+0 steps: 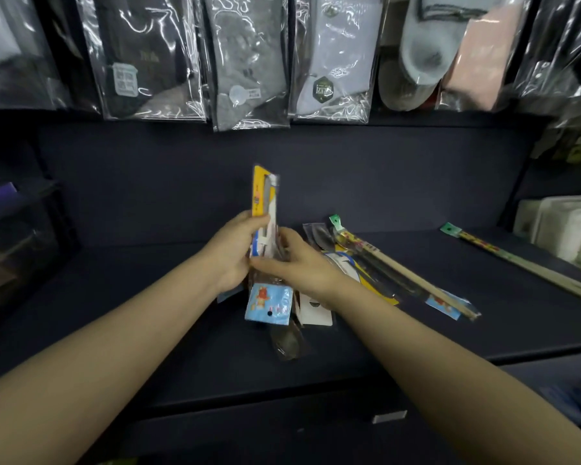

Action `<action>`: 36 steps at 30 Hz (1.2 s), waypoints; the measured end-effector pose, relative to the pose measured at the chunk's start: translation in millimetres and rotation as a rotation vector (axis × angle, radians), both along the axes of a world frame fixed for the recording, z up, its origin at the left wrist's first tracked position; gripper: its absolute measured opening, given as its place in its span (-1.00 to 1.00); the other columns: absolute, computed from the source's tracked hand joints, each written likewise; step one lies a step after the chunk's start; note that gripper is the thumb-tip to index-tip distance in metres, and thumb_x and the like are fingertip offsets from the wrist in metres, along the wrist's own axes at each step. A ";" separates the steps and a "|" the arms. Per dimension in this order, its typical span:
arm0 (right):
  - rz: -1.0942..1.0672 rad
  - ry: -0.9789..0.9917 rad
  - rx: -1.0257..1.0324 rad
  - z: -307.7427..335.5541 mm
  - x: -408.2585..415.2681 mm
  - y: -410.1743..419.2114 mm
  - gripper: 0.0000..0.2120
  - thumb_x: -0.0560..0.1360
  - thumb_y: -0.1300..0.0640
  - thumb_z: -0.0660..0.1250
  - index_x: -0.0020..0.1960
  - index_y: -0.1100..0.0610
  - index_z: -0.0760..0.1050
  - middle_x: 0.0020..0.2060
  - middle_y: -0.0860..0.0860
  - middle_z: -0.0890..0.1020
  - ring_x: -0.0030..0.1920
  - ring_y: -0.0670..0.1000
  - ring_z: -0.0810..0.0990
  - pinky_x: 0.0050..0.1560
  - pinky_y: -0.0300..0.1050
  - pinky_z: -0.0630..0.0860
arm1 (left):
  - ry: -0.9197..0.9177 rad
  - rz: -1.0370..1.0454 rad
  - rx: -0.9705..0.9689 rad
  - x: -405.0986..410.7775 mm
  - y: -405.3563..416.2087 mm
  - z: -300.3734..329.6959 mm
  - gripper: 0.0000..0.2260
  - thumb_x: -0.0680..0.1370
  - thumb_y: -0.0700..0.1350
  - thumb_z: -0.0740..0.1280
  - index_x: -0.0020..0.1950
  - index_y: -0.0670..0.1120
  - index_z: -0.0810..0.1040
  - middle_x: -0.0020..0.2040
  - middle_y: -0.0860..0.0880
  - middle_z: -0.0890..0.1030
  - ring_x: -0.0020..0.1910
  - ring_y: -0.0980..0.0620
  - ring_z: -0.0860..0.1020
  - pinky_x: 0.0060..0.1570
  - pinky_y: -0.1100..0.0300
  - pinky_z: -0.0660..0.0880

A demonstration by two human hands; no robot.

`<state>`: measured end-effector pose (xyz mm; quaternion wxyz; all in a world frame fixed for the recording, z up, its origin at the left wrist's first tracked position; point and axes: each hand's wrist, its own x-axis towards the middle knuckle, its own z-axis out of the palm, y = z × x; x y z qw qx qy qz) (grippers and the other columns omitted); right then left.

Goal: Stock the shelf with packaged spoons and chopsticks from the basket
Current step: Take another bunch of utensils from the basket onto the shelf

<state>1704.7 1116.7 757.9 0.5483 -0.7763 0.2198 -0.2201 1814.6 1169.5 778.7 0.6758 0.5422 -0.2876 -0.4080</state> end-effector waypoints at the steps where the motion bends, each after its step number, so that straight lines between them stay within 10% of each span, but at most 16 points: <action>1: -0.026 -0.047 0.063 -2.6 1.3 -3.5 -0.66 0.49 0.30 0.30 0.23 0.20 0.33 0.01 0.05 0.59 -0.12 -0.10 0.57 -0.14 -0.31 0.55 | 0.055 -0.080 0.010 1.9 2.3 0.2 -0.79 0.56 -0.06 0.21 0.08 -0.14 0.54 -0.17 -0.10 0.60 -0.31 0.03 0.61 -0.34 0.24 0.59; 4: -0.049 -0.177 0.323 -10.9 0.0 -14.4 -0.68 0.51 0.41 0.16 0.22 0.18 0.38 0.00 0.15 0.59 -0.12 0.09 0.58 -0.01 -0.02 0.53 | 0.082 -0.188 0.030 4.8 4.7 -4.6 -0.62 0.58 0.07 0.12 0.13 -0.17 0.55 -0.09 -0.10 0.62 -0.19 0.01 0.62 -0.29 0.21 0.61; 8: 0.013 -0.255 0.513 -19.6 -4.9 -22.5 -0.78 0.55 0.36 0.13 0.11 0.19 0.47 -0.22 0.10 0.68 -0.26 0.05 0.67 -0.21 -0.12 0.62 | -0.103 -0.113 0.076 -3.7 4.9 -13.1 -0.78 0.60 -0.15 0.14 0.01 -0.21 0.56 -0.14 -0.15 0.60 -0.32 0.03 0.61 -0.35 0.23 0.58; 11: -0.018 -0.263 0.668 -20.6 -2.8 -28.5 -0.82 0.56 0.08 0.22 -0.02 0.17 0.51 -0.26 0.08 0.67 -0.29 0.04 0.66 -0.20 -0.13 0.61 | -0.370 -0.090 0.080 -4.3 3.5 -19.5 -0.81 0.57 -0.24 0.20 0.08 -0.19 0.58 0.04 -0.21 0.63 -0.07 -0.07 0.62 0.03 0.04 0.55; 16: -0.194 -0.153 0.431 -7.3 7.6 -34.5 -0.84 0.45 0.24 0.38 -0.01 0.28 0.52 -0.28 0.14 0.64 -0.34 0.04 0.64 -0.31 -0.17 0.60 | -0.816 -0.062 0.051 -5.2 5.4 -21.0 -0.78 0.49 -0.27 0.29 0.10 -0.15 0.61 0.18 -0.03 0.59 0.13 0.01 0.56 0.21 0.09 0.47; 24: -0.447 -0.162 0.506 -5.5 -2.1 -58.9 -0.73 0.46 0.36 0.25 -0.37 0.16 0.33 -0.62 0.06 0.47 -0.65 -0.01 0.48 -0.52 -0.25 0.48 | -0.557 0.192 0.073 21.7 10.9 -20.8 -0.60 0.48 -0.39 0.27 0.30 -0.16 0.43 0.06 -0.08 0.54 -0.29 0.05 0.53 0.04 0.01 0.54; 27: -0.438 -0.090 0.363 -8.8 4.9 -58.8 -0.77 0.49 0.35 0.22 -0.31 0.16 0.34 -0.43 0.10 0.45 -0.51 0.03 0.48 -0.45 -0.20 0.45 | -0.628 0.262 0.065 31.2 14.1 -19.2 -0.59 0.47 -0.42 0.26 0.26 -0.11 0.47 0.18 -0.09 0.53 -0.21 0.07 0.54 -0.09 0.21 0.55; 33: -0.330 0.320 -0.499 -13.6 24.8 -46.9 -0.71 0.56 0.09 0.20 0.04 0.33 0.50 0.04 0.27 0.59 0.11 0.25 0.53 0.12 0.05 0.45 | -0.905 0.247 0.010 19.5 3.1 -5.6 -0.60 0.45 -0.42 0.23 0.26 -0.18 0.49 0.29 -0.11 0.50 0.21 -0.14 0.50 0.31 0.03 0.39; 36: -0.314 0.259 -0.510 -3.6 -1.3 -50.7 -0.68 0.58 0.08 0.15 -0.05 0.32 0.53 -0.03 0.23 0.61 0.09 0.24 0.55 0.05 -0.02 0.43 | -1.069 0.164 0.038 1.3 -8.0 -10.2 -0.64 0.49 -0.38 0.22 0.27 -0.21 0.48 0.33 -0.11 0.46 0.28 -0.07 0.45 0.31 0.20 0.32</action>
